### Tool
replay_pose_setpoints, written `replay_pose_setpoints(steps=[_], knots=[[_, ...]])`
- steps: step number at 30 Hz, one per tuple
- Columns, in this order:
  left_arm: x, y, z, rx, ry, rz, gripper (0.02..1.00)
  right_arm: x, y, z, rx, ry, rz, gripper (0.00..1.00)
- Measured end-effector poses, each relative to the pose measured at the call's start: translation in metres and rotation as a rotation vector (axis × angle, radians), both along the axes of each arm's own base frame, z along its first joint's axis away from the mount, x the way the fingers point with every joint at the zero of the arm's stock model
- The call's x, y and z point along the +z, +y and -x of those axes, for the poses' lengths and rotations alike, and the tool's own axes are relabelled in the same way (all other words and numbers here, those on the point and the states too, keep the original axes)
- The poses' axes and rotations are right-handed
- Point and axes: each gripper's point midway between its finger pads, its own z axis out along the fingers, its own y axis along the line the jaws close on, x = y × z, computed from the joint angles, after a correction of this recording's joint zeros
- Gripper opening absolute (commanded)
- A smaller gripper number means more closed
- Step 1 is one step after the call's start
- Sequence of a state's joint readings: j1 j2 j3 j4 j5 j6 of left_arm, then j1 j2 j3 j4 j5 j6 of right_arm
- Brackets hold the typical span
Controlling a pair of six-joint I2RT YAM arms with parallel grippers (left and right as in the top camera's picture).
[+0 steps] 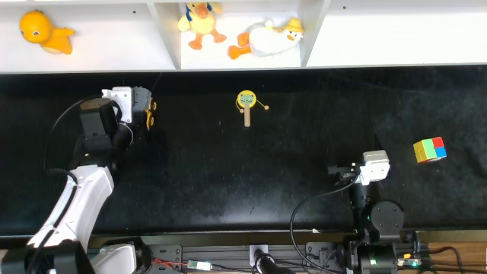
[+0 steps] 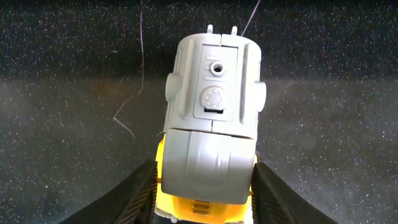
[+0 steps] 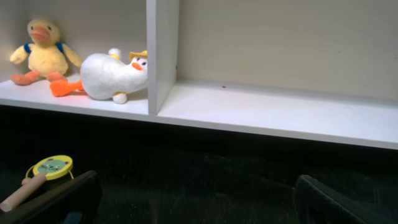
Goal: Store Toys
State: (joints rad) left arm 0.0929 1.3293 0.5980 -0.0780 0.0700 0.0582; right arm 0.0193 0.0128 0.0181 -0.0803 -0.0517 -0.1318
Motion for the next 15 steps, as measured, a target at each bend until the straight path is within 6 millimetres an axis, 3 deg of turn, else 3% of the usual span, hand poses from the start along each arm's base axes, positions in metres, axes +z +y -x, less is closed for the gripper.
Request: replay_pose_setpoints(steps=[15], knots=[[0.0033, -0.0006, 0.0076, 0.000, 0.013, 0.001, 0.281, 0.0001, 0.0001, 0.0000, 0.000, 0.000, 0.000, 0.993]])
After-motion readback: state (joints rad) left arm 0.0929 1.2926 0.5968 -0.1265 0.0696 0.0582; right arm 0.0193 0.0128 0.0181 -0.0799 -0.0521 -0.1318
